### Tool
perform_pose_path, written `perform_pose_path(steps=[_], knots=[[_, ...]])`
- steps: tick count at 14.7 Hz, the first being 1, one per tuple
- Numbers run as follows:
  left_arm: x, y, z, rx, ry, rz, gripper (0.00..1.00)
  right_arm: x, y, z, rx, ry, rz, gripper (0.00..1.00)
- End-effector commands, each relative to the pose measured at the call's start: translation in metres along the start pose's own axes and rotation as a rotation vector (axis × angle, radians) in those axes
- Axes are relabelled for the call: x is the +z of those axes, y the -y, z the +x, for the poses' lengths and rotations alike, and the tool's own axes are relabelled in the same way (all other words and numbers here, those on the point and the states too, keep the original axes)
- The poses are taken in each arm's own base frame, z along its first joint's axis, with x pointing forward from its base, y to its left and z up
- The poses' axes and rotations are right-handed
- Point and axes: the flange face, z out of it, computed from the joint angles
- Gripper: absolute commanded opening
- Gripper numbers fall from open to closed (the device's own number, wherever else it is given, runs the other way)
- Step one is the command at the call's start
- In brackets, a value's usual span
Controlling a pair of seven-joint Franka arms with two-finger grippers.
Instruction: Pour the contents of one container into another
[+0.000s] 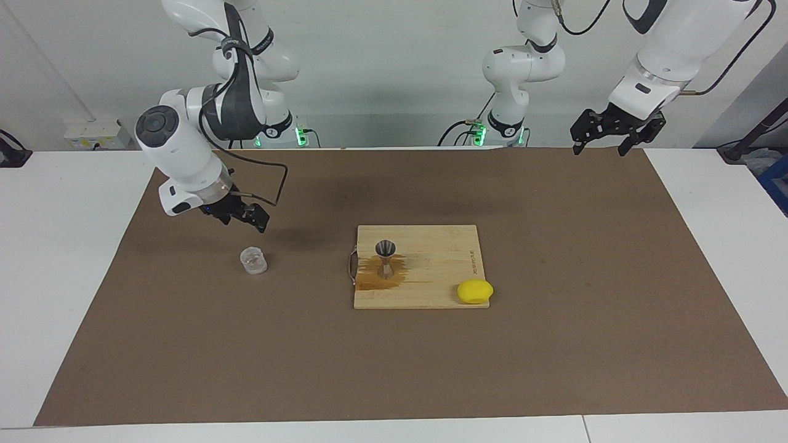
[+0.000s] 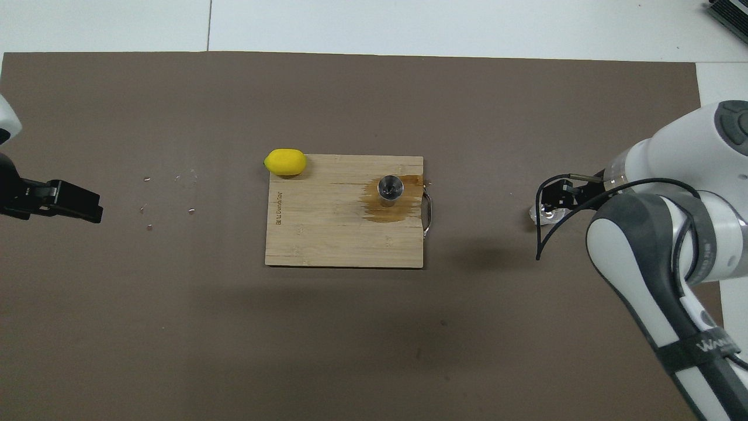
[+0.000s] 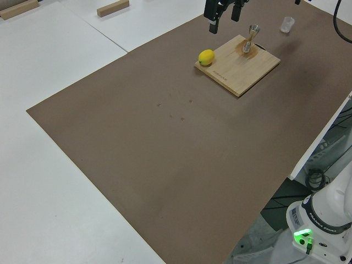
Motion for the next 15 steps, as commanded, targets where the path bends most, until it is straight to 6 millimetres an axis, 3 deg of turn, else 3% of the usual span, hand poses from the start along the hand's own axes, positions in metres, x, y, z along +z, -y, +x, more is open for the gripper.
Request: perform_pose_path(steps=[1, 4, 6, 8, 15], knots=[[0.001, 0.002, -0.007, -0.011, -0.005, 0.017, 1.00, -0.056, 0.012, -0.003, -0.063, -0.062, -0.050, 1.00], [0.001, 0.001, -0.007, -0.010, -0.005, 0.017, 1.00, -0.119, 0.009, -0.001, -0.049, -0.095, -0.042, 1.00], [-0.001, 0.002, -0.007, -0.011, -0.009, 0.017, 1.00, -0.139, 0.006, -0.004, -0.045, -0.114, -0.048, 1.00], [0.000, 0.002, -0.007, -0.011, -0.007, 0.017, 1.00, -0.152, -0.001, -0.013, -0.035, -0.108, -0.056, 1.00], [0.001, 0.002, -0.007, -0.011, -0.005, 0.017, 1.00, -0.153, -0.014, -0.022, -0.024, -0.072, -0.037, 1.00]])
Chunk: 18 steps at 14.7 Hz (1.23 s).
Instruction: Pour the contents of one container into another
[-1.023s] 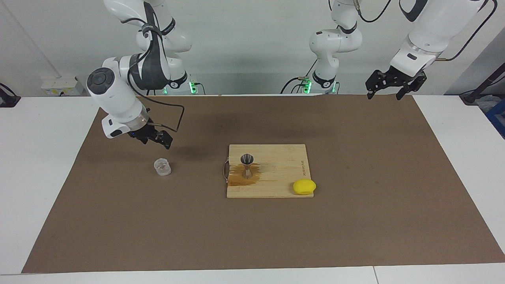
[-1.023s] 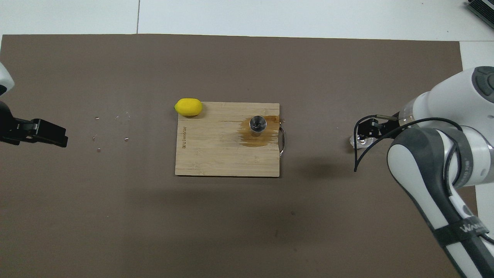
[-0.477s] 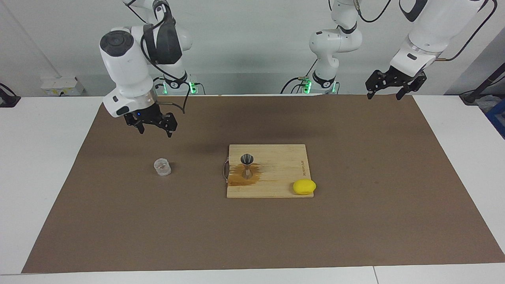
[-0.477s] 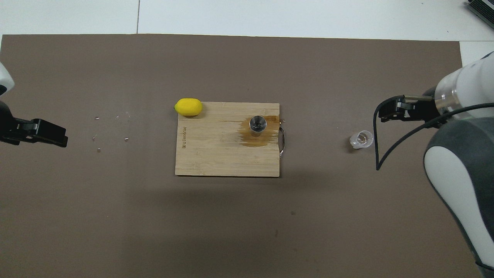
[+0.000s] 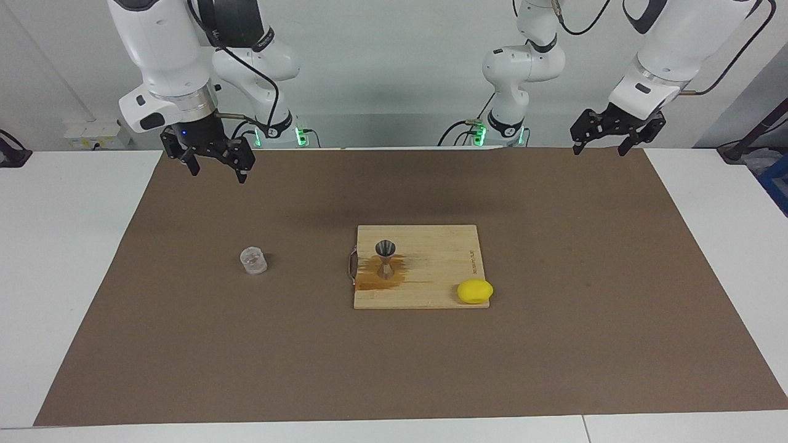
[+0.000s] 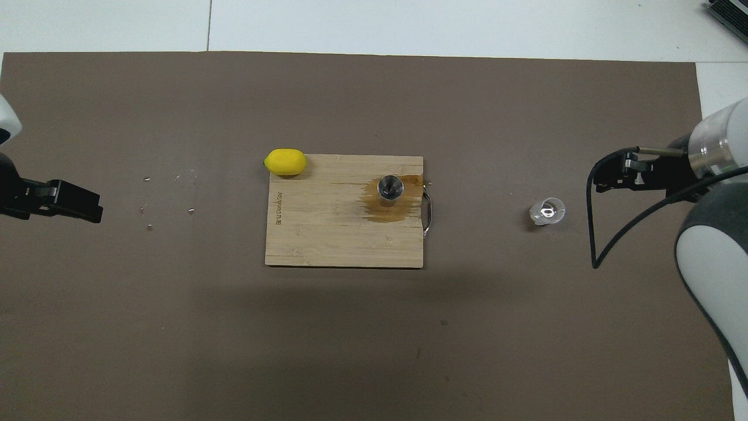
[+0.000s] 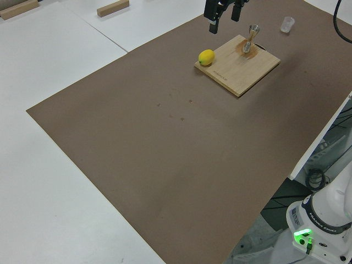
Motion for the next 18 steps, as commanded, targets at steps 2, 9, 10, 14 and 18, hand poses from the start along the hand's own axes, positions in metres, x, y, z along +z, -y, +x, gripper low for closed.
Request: perform_pose_path(steps=[2, 9, 10, 14, 18], knots=[[0.001, 0.002, -0.007, -0.011, -0.006, 0.017, 1.00, 0.008, -0.016, -0.009, 0.006, 0.039, 0.038, 1.00], [0.001, 0.002, -0.007, -0.011, -0.006, 0.017, 1.00, 0.014, -0.013, -0.016, -0.042, 0.053, 0.035, 1.00], [0.000, 0.002, -0.007, -0.011, -0.007, 0.017, 1.00, 0.016, -0.013, -0.017, -0.051, 0.057, 0.034, 1.00], [0.001, 0.002, -0.007, -0.011, -0.006, 0.017, 1.00, 0.019, -0.012, -0.021, -0.060, 0.059, 0.036, 1.00], [0.001, 0.002, -0.007, -0.011, -0.006, 0.017, 1.00, 0.018, -0.010, -0.021, -0.063, 0.064, 0.064, 1.00]])
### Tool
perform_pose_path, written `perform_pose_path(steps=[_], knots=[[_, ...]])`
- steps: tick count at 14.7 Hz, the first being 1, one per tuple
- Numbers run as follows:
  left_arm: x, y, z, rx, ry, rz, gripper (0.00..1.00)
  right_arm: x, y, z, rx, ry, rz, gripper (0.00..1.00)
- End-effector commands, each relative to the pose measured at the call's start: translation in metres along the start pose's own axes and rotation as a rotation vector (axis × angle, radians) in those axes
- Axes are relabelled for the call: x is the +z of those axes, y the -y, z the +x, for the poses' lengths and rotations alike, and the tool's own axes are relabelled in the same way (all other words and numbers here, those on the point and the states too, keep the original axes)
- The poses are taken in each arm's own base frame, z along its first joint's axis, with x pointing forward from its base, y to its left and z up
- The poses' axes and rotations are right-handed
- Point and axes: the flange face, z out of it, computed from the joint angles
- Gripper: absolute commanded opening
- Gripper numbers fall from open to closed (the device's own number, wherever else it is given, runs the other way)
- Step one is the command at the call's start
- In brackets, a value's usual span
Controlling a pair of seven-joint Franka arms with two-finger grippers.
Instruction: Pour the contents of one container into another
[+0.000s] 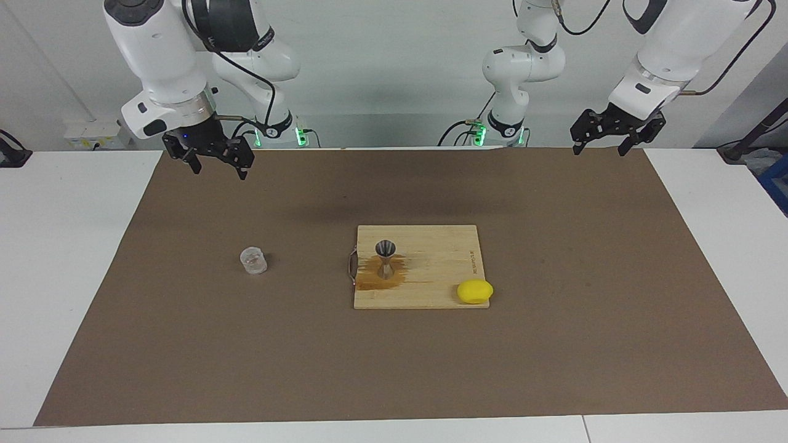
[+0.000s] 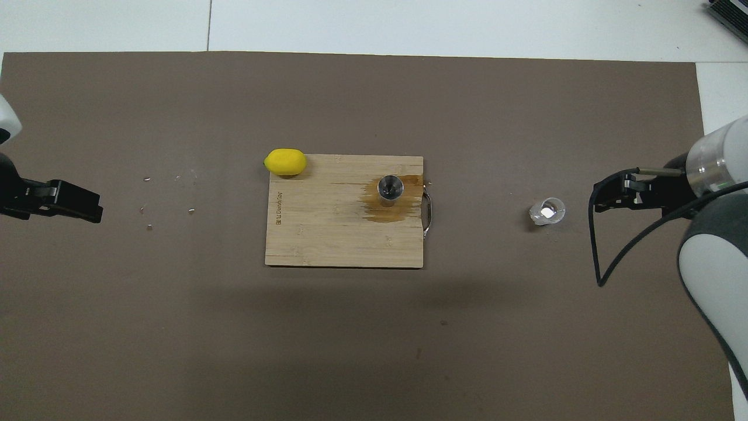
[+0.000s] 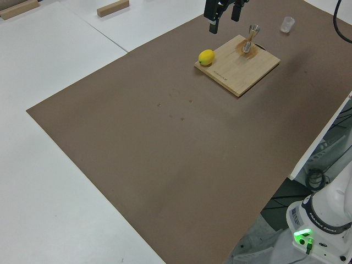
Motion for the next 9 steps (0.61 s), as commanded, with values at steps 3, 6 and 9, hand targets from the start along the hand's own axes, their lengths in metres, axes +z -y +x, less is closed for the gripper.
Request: perform_pose_path(steps=[3, 6, 9], knots=[[0.0000, 0.0021, -0.0068, -0.011, -0.007, 0.017, 1.00, -0.0008, -0.0019, -0.0084, -0.063, -0.001, 0.041, 1.00], [0.0000, 0.0021, -0.0068, -0.011, -0.007, 0.017, 1.00, -0.0008, -0.0035, -0.0080, -0.063, -0.001, 0.041, 1.00], [-0.0008, 0.0012, -0.0073, -0.010, -0.009, 0.017, 1.00, -0.0012, -0.0036, -0.0075, -0.063, -0.006, 0.041, 1.00]])
